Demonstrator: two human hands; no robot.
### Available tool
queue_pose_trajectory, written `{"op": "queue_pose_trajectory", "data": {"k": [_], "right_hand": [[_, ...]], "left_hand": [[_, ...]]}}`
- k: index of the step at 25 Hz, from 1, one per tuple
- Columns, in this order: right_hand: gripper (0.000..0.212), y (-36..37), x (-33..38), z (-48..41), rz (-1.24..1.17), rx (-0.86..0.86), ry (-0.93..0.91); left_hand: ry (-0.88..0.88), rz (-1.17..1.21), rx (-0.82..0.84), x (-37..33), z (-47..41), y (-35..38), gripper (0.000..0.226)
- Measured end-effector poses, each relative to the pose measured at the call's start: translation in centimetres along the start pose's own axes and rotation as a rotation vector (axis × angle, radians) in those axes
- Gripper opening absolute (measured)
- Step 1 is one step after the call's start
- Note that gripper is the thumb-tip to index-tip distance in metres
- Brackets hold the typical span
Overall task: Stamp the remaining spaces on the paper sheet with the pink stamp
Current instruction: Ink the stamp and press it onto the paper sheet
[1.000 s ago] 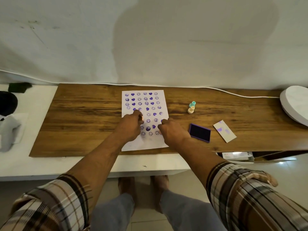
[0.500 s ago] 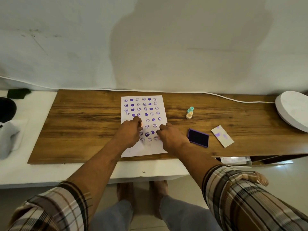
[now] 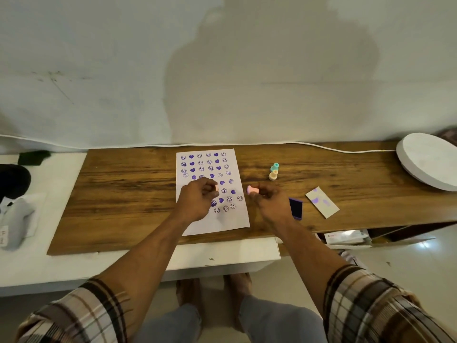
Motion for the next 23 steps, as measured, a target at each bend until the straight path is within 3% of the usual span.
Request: {"op": "queue_pose_trajectory", "data": {"k": [10, 23], "right_hand": [[0.025, -1.2, 4.7, 2.3, -0.174, 0.021, -0.077], [0.03, -1.5, 7.2, 2.1, -0.149, 0.073, -0.156]], "left_hand": [[-0.054, 0.303, 0.144, -4.0, 4.2, 0.6, 0.026], [-0.032, 0.186, 0.128, -6.5, 5.2, 1.9, 0.024]]}}
Point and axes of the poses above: each hand's wrist, its own z-axis away from the middle knuckle, its own y-axis out of the palm, x = y × z, the point moved 9 cm from there along -z, towards the middle knuckle, and after that the axes turned 14 degrees about -y, right-handed, at the moved point
